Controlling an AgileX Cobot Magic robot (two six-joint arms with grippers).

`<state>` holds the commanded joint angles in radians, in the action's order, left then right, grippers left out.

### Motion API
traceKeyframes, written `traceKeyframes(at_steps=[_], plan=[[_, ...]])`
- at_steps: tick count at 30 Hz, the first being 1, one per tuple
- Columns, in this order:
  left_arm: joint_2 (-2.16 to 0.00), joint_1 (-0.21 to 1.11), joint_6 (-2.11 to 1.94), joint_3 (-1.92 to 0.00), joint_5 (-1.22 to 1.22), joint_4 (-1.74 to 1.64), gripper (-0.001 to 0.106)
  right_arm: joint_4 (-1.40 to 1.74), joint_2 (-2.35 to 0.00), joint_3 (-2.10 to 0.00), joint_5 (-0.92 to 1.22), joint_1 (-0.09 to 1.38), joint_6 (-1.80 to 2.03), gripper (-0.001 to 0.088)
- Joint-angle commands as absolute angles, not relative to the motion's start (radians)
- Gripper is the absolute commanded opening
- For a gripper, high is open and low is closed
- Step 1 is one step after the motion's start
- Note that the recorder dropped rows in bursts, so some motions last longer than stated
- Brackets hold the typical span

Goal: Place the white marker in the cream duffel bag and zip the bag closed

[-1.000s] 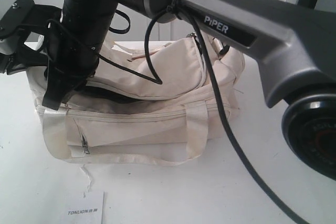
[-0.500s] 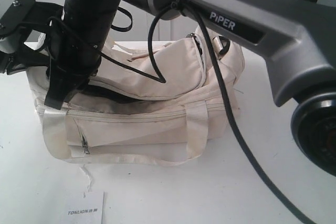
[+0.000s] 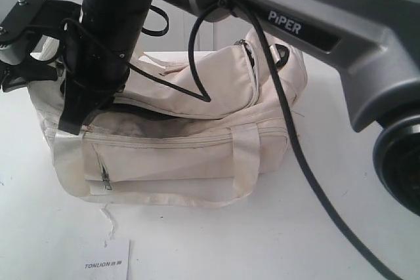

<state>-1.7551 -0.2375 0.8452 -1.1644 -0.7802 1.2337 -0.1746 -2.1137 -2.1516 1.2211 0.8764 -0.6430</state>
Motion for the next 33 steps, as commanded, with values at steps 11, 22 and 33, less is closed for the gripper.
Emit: traceKeyframes(at_steps=[11,22,33], plan=[[-1.755,-0.238,0.852,-1.164,-0.780,1.234,0.000,-0.167,-2.108,-2.151,1.221,0.876,-0.602,0.0000],[-1.755,-0.238,0.856,-1.164,-0.778,1.234,0.000,-0.145,-2.082,-2.105,1.221,0.872,-0.599,0.0000],[-1.755,-0.238,0.861,-1.164,-0.778,1.234,0.000,-0.115,-2.024,-2.069,1.221,0.839,-0.589,0.0000]])
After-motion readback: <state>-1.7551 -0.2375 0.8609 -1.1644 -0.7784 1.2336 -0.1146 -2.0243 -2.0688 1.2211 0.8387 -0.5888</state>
